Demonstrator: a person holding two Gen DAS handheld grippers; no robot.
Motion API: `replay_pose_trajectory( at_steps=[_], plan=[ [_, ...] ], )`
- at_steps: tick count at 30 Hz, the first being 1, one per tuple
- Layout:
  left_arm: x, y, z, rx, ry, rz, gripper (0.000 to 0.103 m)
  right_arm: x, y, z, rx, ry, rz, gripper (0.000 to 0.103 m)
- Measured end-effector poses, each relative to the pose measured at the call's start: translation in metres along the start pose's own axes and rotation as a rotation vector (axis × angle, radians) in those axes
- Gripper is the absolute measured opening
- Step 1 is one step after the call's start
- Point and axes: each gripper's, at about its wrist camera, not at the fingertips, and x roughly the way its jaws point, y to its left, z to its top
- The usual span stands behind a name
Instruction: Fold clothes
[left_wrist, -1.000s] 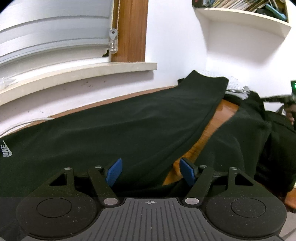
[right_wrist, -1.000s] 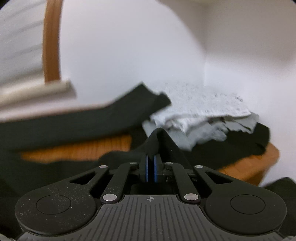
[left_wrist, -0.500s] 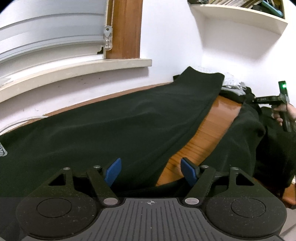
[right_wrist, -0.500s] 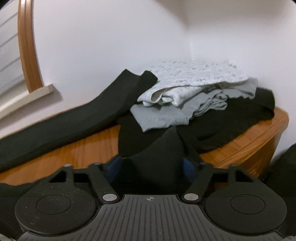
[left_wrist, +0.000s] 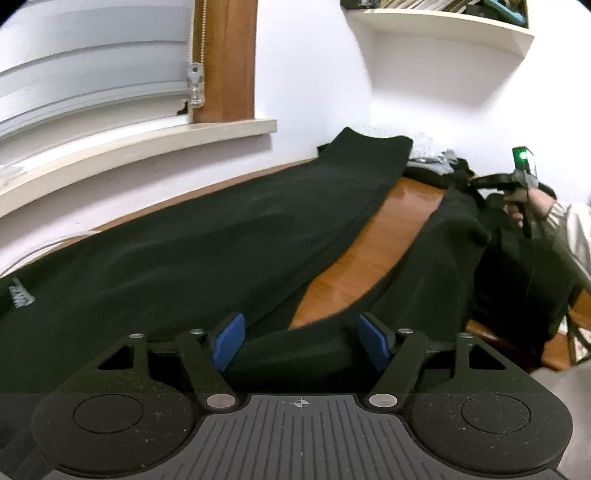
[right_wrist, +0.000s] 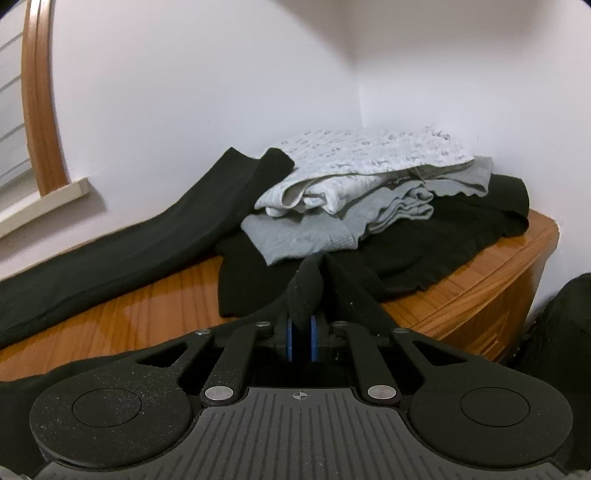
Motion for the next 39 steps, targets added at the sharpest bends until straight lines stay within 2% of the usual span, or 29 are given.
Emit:
replay_pose_trajectory(
  at_steps=[4,8,9,10,12,14,16,17,18,19,25,30,31,32,33,34,35,36,38,39],
  plan=[
    [-0.009,0.002,-0.002,0.031,0.008,0.027,0.072,0.0,0.002,-0.001,-0.008,-0.003,-0.008,0.01],
    [-0.007,0.003,-0.001,0.055,0.028,0.024,0.07,-0.001,0.001,-0.002,-0.004,-0.006,-0.006,0.01],
    [-0.006,0.003,-0.002,0.058,0.033,0.023,0.063,-0.001,0.002,-0.002,-0.007,-0.007,-0.009,0.01],
    [-0.005,0.004,-0.002,0.059,0.037,0.028,0.044,-0.002,0.004,-0.002,-0.008,-0.01,-0.014,0.01],
    [-0.005,0.005,-0.003,0.065,0.038,0.027,0.035,-0.008,0.005,-0.005,-0.012,-0.034,-0.021,0.008],
    [-0.006,0.006,-0.004,0.071,0.038,0.025,0.033,-0.018,0.006,-0.008,-0.013,-0.077,-0.028,0.007],
    [-0.008,0.006,-0.004,0.071,0.032,0.031,0.031,-0.036,0.002,-0.01,0.018,-0.176,0.012,0.006],
    [-0.009,0.006,-0.004,0.071,0.028,0.035,0.025,-0.043,0.002,-0.008,0.025,-0.211,0.018,0.006],
    [-0.009,0.006,-0.003,0.062,0.025,0.052,0.009,-0.048,0.004,-0.004,0.02,-0.225,0.01,0.006],
    [-0.008,0.01,-0.002,0.028,0.028,0.056,0.007,-0.049,0.007,0.0,0.01,-0.233,0.013,0.006],
    [-0.026,0.016,0.016,-0.04,-0.12,0.065,0.005,-0.049,0.032,0.037,-0.041,-0.313,0.024,0.006],
    [-0.047,0.031,0.037,-0.108,-0.275,0.205,0.005,-0.057,0.063,0.092,-0.073,-0.476,0.033,0.006],
    [-0.047,0.034,0.038,-0.117,-0.289,0.231,0.006,-0.06,0.069,0.102,-0.072,-0.518,0.03,0.006],
    [-0.038,0.037,0.037,-0.105,-0.255,0.24,0.007,-0.059,0.071,0.108,-0.06,-0.537,0.007,0.006],
    [-0.029,0.04,0.036,-0.09,-0.212,0.245,0.011,-0.054,0.073,0.112,-0.06,-0.524,-0.016,0.006],
    [-0.018,0.042,0.032,-0.091,-0.173,0.255,0.021,-0.042,0.073,0.114,-0.076,-0.452,-0.031,0.008],
    [-0.006,0.045,0.029,-0.101,-0.125,0.255,0.025,-0.025,0.071,0.113,-0.084,-0.346,-0.061,0.014],
    [0.002,0.046,0.024,-0.099,-0.096,0.251,0.029,-0.007,0.069,0.111,-0.09,-0.238,-0.094,0.025],
    [0.013,0.046,0.016,-0.079,-0.067,0.254,0.036,0.01,0.061,0.095,-0.101,-0.131,-0.186,0.035],
    [0.014,0.047,0.015,-0.072,-0.066,0.264,0.045,0.009,0.055,0.086,-0.087,-0.126,-0.184,0.036]
  ],
)
